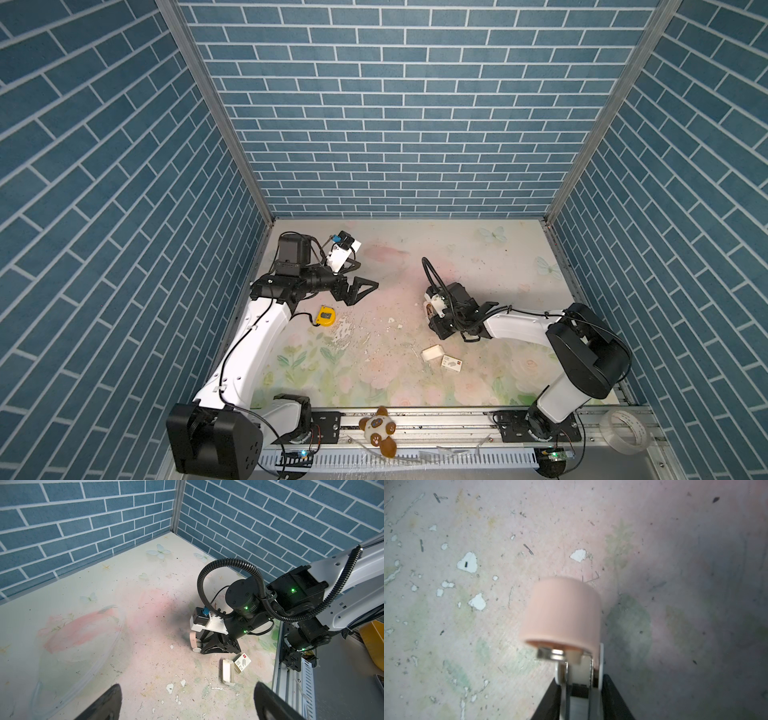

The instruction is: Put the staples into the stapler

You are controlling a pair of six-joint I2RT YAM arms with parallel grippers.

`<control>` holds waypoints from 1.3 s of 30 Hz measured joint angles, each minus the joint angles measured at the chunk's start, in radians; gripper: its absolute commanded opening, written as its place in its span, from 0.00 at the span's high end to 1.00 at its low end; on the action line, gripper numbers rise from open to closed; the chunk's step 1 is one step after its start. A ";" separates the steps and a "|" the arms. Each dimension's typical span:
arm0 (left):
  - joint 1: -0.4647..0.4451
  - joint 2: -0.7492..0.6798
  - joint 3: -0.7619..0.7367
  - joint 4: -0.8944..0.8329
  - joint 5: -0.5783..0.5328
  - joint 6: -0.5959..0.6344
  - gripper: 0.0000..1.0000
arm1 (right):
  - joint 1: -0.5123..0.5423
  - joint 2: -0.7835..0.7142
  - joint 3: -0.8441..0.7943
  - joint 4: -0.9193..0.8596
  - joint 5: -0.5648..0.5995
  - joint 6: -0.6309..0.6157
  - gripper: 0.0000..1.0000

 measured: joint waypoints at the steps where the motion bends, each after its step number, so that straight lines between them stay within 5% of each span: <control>1: 0.003 0.000 -0.001 0.000 0.000 -0.002 0.00 | 0.003 0.004 0.005 0.002 0.003 -0.003 0.73; 10: 0.045 -0.012 -0.001 0.007 0.005 -0.014 0.00 | 0.074 0.051 0.057 0.005 0.017 -0.045 0.72; 18: 0.058 -0.015 -0.001 0.007 -0.003 -0.013 0.01 | 0.147 0.099 0.118 -0.020 0.015 -0.080 0.59; 27: 0.059 -0.005 0.030 -0.025 -0.050 0.009 0.01 | 0.151 0.009 0.090 -0.043 0.029 -0.046 0.55; 39: -0.086 0.223 0.229 -0.208 -0.140 0.238 0.11 | 0.132 -0.223 -0.021 -0.129 -0.012 0.278 0.85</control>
